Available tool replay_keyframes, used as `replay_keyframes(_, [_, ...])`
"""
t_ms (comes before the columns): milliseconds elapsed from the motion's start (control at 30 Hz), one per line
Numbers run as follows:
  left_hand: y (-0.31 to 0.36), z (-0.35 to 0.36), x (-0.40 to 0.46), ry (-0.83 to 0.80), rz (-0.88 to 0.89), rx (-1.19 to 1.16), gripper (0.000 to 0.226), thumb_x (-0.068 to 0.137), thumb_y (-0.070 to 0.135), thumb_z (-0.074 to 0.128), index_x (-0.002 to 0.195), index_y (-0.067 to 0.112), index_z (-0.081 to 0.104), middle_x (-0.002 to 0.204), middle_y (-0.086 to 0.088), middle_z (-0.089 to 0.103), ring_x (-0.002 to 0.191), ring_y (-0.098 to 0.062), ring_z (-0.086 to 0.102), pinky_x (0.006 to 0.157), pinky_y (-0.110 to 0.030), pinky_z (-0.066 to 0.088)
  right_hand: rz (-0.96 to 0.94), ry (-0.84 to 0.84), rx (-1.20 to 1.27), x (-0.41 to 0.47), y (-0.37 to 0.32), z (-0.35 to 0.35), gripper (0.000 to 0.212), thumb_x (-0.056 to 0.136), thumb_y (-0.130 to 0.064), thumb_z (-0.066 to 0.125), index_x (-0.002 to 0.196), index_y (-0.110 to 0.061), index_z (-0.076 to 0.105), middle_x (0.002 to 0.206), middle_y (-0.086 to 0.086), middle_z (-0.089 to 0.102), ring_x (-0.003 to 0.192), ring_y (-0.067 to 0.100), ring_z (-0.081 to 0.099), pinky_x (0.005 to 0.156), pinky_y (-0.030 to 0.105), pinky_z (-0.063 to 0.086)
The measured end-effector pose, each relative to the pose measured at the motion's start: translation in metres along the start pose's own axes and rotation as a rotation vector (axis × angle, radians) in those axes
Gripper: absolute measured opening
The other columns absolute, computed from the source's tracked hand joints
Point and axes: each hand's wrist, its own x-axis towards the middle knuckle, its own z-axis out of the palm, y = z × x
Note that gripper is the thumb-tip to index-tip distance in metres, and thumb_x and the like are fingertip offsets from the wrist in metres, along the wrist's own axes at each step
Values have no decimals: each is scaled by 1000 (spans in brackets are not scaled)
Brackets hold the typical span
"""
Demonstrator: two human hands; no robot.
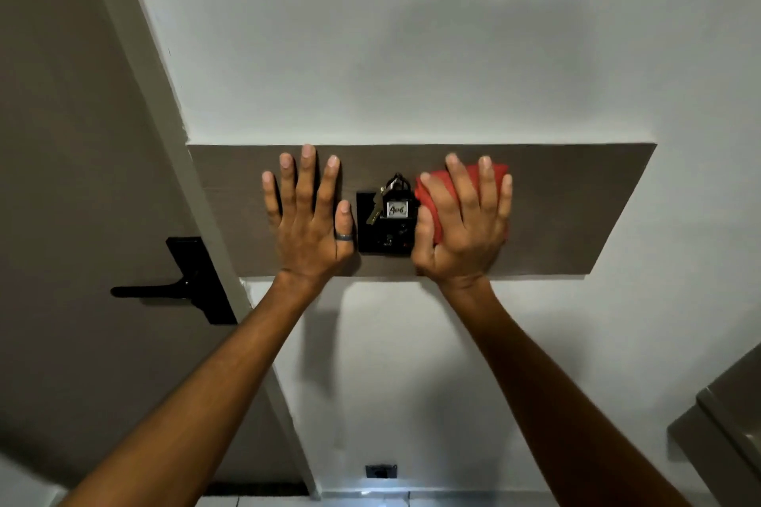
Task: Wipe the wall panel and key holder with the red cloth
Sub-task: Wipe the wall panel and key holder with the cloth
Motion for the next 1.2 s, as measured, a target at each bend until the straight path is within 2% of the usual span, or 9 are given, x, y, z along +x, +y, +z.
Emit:
replay_keyframes(67, [1,0,0,-16,-2,-6,60,106,35,35,162,21,18,171,1,2,158,-24,2,129,-48,3,77,10,-13,-8,-16,5,42,105,-38,45,139,-25,65,151,8,60,151,36,41,132,52,18])
replay_keyframes(267, [0,1,-5,-8,3,12,58,106,34,33,161,19,22,168,-3,11,158,-25,3,129,-50,5,-259,-6,-10,-40,31,-6,43,107,-39,41,140,-23,62,143,12,62,141,41,49,130,52,23])
replay_keyframes(333, [1,1,-2,-4,12,37,59,106,34,33,161,17,21,168,-3,12,158,-25,3,129,-50,5,-153,9,-35,-35,26,-4,43,106,-38,40,141,-24,62,146,13,62,148,37,45,130,51,26])
replay_keyframes(433, [0,2,1,-4,12,47,59,105,33,34,161,17,22,166,-8,22,158,-25,4,129,-50,5,199,51,18,-19,-24,6,45,109,-40,35,141,-24,62,152,9,58,156,33,36,132,53,21])
replay_keyframes(600, [0,1,-2,-6,12,39,58,105,33,34,160,15,25,161,-17,29,158,-25,2,129,-50,4,-108,-20,32,-5,11,-8,41,106,-35,39,126,-20,72,145,12,64,145,39,47,131,51,23])
replay_keyframes(767, [2,0,1,15,12,51,58,104,32,34,158,13,27,159,-18,31,158,-24,2,129,-49,4,107,87,22,8,-10,-3,37,102,-30,45,100,-13,78,139,17,67,141,42,51,128,55,30])
replay_keyframes(900, [1,1,-3,28,-3,37,57,104,32,34,158,14,31,159,-19,33,158,-24,4,129,-49,6,-44,46,5,10,10,-11,34,101,-29,47,103,-15,78,140,18,66,141,42,50,127,54,30])
replay_keyframes(1100, [5,1,-3,30,4,64,56,104,32,34,157,14,32,159,-18,33,158,-25,4,128,-50,7,271,160,13,5,-6,-9,34,101,-23,45,96,-8,76,140,21,64,142,47,50,126,59,33])
replay_keyframes(1200, [6,3,-4,35,16,38,57,104,33,34,158,15,31,160,-18,33,158,-26,5,129,-50,6,218,78,40,0,-38,-1,37,103,-28,45,107,-12,77,143,14,65,147,43,46,129,57,25])
